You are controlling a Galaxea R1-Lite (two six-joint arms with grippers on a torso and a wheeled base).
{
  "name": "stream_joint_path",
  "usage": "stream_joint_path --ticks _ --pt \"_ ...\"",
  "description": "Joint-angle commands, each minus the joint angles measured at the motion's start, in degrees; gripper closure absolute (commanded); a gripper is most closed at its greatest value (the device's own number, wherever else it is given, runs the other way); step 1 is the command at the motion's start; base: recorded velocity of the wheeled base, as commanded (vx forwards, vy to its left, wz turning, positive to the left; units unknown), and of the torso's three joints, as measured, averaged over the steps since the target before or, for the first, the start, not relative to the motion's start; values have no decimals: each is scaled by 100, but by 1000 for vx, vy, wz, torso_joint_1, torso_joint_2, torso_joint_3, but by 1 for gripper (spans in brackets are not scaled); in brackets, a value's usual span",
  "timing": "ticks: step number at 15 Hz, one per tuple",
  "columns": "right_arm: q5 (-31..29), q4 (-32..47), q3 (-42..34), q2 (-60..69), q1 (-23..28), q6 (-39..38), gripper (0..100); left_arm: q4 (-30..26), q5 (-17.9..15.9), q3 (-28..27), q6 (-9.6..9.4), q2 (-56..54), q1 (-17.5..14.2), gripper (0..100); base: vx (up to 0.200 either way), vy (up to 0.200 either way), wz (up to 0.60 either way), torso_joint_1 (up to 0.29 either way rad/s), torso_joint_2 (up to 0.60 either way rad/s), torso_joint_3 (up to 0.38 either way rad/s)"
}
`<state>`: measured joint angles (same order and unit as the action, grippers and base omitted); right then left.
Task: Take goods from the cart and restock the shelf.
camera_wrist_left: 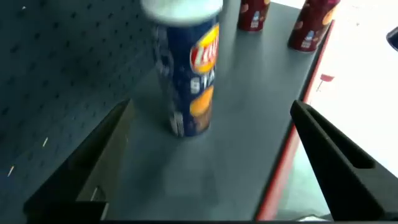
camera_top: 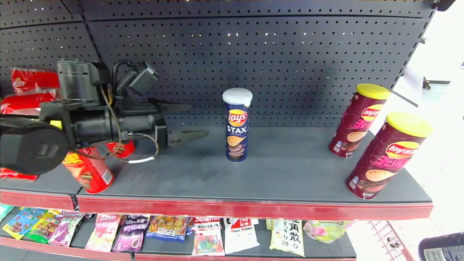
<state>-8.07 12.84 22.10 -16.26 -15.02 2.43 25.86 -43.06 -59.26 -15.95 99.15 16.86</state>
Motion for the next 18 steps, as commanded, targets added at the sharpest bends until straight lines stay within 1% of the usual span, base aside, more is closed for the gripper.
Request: stream_joint_path --ticks 1,4,8,10,14,17,18 --pt "-2 0 -13 27 -1 4 100 -2 8 -481 12 703 221 0 0 0 0 0 0 0" --pt "7 0 -39 0 -10 4 100 25 43 -921 4 1124 239 0 0 0 0 0 0 0" --pt "7 0 -74 9 -10 4 100 16 140 -1694 4 1625 239 0 0 0 0 0 0 0" --pt "-2 0 -83 9 -10 4 100 -10 131 -1809 12 1713 274 0 0 0 0 0 0 0" --pt "-2 0 -92 -9 -10 -5 100 -2 131 -1852 65 1801 397 0 0 0 0 0 0 0" --pt "-2 0 -92 -9 -10 -5 100 -19 131 -2345 65 2118 441 0 0 0 0 0 0 0" --pt "-2 0 -92 -9 -10 -5 100 -19 131 -2389 74 2135 459 0 0 0 0 0 0 0"
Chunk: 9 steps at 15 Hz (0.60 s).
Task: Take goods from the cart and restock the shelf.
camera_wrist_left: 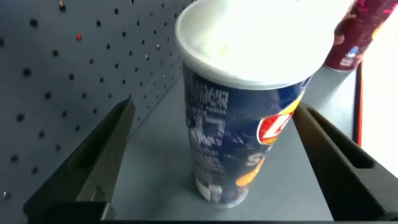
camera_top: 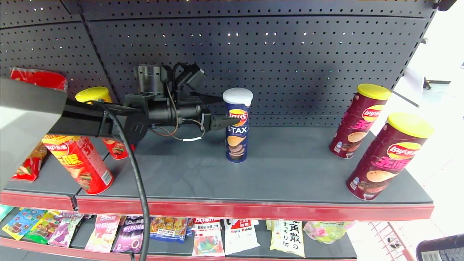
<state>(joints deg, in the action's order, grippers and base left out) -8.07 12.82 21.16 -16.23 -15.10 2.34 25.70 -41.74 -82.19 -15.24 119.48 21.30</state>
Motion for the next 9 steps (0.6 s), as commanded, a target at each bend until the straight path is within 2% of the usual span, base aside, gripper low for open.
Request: stream_joint_path --ticks 1,2,3,9 --pt "-2 1 2 -21 7 3 100 -3 -1 -254 170 190 103 0 0 0 0 0 0 0" --pt "-2 1 2 -21 7 3 100 -3 8 -254 188 190 112 0 0 0 0 0 0 0" --pt "-2 1 -7 -21 -1 3 100 -3 17 -315 355 216 208 0 0 0 0 0 0 0" --pt "-10 1 -33 -21 7 3 100 14 70 -368 355 278 270 0 0 0 0 0 0 0"
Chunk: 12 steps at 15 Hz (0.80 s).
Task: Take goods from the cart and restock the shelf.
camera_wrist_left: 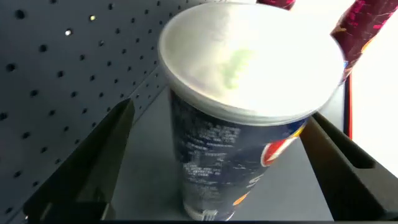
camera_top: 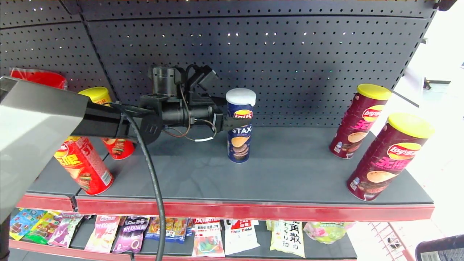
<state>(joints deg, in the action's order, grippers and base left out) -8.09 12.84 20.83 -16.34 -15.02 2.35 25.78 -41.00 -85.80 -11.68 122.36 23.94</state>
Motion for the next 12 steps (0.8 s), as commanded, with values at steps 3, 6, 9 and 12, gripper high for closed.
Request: stream_joint_path --ticks 3,6,9,12 --pt "1 0 -44 -1 -10 2 100 -12 92 -25 16 -1 137 0 0 0 0 0 0 0" --pt "1 0 -44 -1 -10 -7 100 -3 206 -34 16 122 172 0 0 0 0 0 0 0" --pt "1 0 -44 -1 -10 -7 100 23 259 -34 8 201 172 100 0 0 0 0 0 0" --pt "1 0 -44 -10 -10 -7 100 23 215 19 8 183 172 100 0 0 0 0 0 0"
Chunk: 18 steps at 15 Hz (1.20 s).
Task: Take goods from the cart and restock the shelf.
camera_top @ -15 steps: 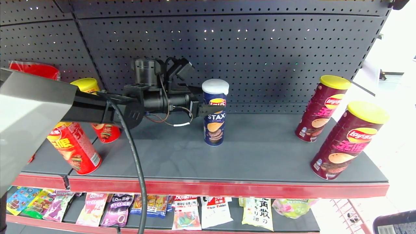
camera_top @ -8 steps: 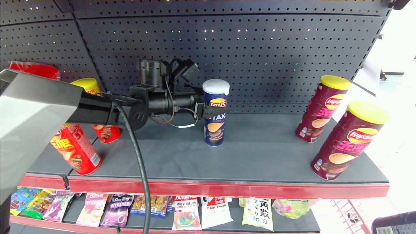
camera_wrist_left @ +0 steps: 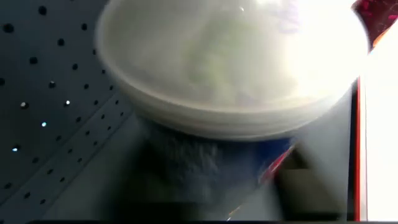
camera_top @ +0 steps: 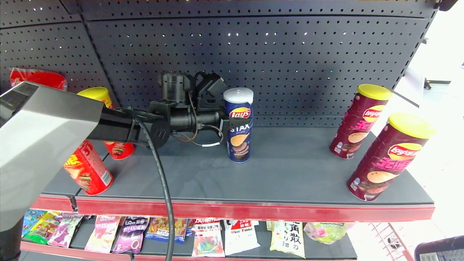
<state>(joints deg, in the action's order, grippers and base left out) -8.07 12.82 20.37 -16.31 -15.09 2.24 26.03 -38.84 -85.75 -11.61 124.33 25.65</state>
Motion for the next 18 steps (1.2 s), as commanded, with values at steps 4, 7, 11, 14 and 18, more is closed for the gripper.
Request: stream_joint_path --ticks 4,7,11,14,18 --pt "-2 1 -7 -30 -3 4 100 -36 -124 181 9 -234 2 100 0 0 0 0 0 0" --pt "7 1 -7 -30 -3 4 100 -27 -563 797 9 -744 2 100 0 0 0 0 0 0" --pt "7 1 -7 -74 -3 -5 100 8 -739 1508 -52 -1130 -7 100 0 0 0 0 0 0" --pt "7 1 2 -74 -3 -5 100 16 -871 1763 -298 -1236 2 100 0 0 0 0 0 0" --pt "7 1 -7 -65 -3 -5 100 16 -994 2176 -430 -1438 2 100 0 0 0 0 0 0"
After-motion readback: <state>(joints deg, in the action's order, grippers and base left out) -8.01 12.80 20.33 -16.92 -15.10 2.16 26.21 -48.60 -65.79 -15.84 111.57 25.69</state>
